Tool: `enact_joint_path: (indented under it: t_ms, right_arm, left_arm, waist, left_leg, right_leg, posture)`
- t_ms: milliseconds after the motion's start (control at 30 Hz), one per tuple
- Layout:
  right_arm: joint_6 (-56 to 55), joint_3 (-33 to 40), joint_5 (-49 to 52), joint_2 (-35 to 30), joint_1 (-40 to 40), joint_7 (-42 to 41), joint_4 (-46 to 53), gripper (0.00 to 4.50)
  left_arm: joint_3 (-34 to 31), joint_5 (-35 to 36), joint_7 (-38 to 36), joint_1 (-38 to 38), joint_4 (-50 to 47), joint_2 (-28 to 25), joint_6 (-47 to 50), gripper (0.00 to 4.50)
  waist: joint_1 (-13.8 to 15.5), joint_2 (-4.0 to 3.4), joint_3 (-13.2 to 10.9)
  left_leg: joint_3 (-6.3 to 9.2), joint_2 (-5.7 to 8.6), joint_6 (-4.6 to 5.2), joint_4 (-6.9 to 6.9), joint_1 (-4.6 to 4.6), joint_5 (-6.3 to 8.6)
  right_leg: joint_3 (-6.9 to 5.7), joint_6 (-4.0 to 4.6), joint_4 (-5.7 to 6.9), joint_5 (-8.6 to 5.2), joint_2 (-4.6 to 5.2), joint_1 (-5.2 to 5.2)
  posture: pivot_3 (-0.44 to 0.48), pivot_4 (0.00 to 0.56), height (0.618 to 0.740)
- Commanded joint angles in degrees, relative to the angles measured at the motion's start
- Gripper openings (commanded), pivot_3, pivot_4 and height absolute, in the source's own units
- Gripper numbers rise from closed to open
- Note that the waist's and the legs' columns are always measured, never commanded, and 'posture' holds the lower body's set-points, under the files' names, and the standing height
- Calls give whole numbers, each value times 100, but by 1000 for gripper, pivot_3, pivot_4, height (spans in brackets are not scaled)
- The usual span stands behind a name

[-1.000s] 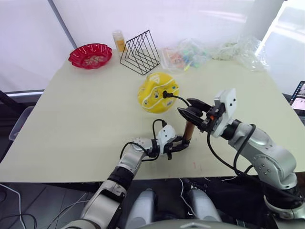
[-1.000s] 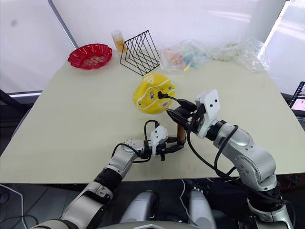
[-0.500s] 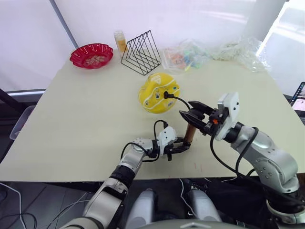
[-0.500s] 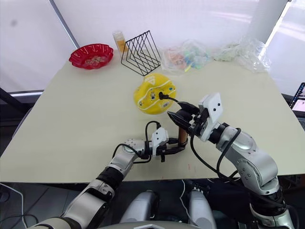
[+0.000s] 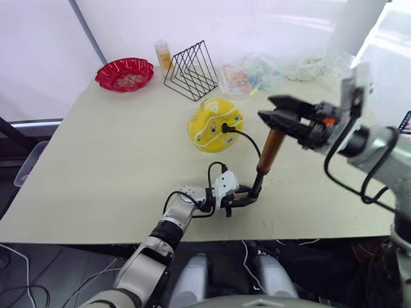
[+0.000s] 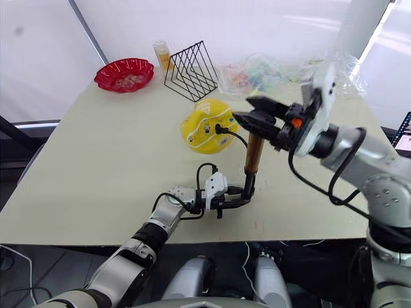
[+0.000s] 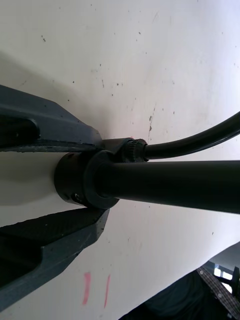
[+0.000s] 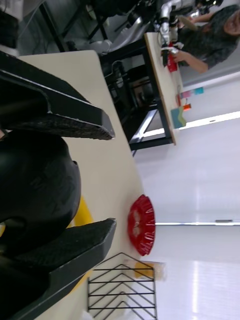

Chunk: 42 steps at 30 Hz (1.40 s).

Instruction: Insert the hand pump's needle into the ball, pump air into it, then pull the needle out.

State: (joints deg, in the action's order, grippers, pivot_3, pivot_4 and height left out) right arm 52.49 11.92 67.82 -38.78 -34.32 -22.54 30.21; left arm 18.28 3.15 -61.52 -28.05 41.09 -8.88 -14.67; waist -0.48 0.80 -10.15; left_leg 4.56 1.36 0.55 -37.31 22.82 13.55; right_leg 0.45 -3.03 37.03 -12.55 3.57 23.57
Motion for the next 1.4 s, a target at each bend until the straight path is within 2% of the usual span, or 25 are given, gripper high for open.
enact_joint_path:
  t_ms: [33, 200, 367, 467, 667, 800, 1100, 1233, 1400]
  right_arm:
    - [-118, 552, 465, -207, -439, 309, 40, 2025]
    - [-55, 524, 786, -456, -711, 468, -18, 2025]
    - [-65, 467, 654, -511, -371, 379, 148, 2025]
    - [-193, 352, 315, -427, 201, 203, 330, 2025]
    - [-484, -112, -458, -516, 1337, -195, 625, 2025]
    - [-711, -569, -882, -220, 2068, -252, 618, 2025]
    - [-1518, -1529, -2384, 349, 2941, -481, -25, 2025]
    - [-1826, -1503, -2634, 612, 2958, -598, -190, 2025]
    - [-1661, -913, -2111, 578, 2493, -707, 88, 2025]
  left_arm:
    - [226, -249, -233, 251, 472, -48, 61, 1113]
    - [229, -256, -279, 224, 595, 10, -48, 1113]
    - [281, -301, -380, 217, 652, 47, -137, 1113]
    - [269, -369, -313, 211, 814, 17, -239, 1113]
    - [310, -493, -235, 180, 1035, 2, -505, 1113]
    - [286, -674, 8, 76, 1402, 43, -895, 1113]
    - [247, -775, 66, -100, 1860, 161, -1113, 1113]
    - [235, -790, 96, -159, 1980, 205, -1081, 1113]
    - [248, -800, -36, -185, 2073, 220, -994, 1113]
  waist:
    - [-1, 0, 0]
    - [0, -1, 0]
    - [-9, 0, -1]
    - [0, 3, 2]
    - [-4, 56, 82]
    - [-11, 63, 153]
    - [2, 74, 206]
    - [24, 70, 214]
    - [35, 69, 213]
  left_leg:
    - [-3, 0, 2, 0, 1, 1]
    - [-9, 2, 7, -2, 3, 4]
    - [-8, 1, 7, -2, 4, 4]
    - [-7, 1, 8, -2, 3, 4]
    - [-3, 0, 10, -2, -21, 6]
    - [7, -12, 10, 0, -42, 7]
    - [36, -12, 22, 16, -92, 17]
    - [37, -8, 22, 15, -93, 17]
    - [41, -8, 22, 15, -95, 17]
  right_leg:
    - [3, 0, 0, 0, 3, 1]
    - [7, -2, -2, 1, 8, 2]
    - [6, -2, -2, 1, 6, 3]
    - [5, -2, -2, 0, 6, 2]
    - [-1, -5, -8, -2, 3, -22]
    - [-10, -25, -20, -16, 0, -43]
    - [-12, -11, -38, -31, 4, -98]
    - [-13, -28, -40, -22, 6, -100]
    - [-18, -26, -44, -25, 9, -107]
  posture:
    - [0, 150, 737]
    - [0, 150, 737]
    - [0, 150, 737]
    - [0, 150, 737]
    - [0, 150, 737]
    - [0, 150, 737]
    - [0, 150, 737]
    - [0, 150, 737]
    - [0, 150, 737]
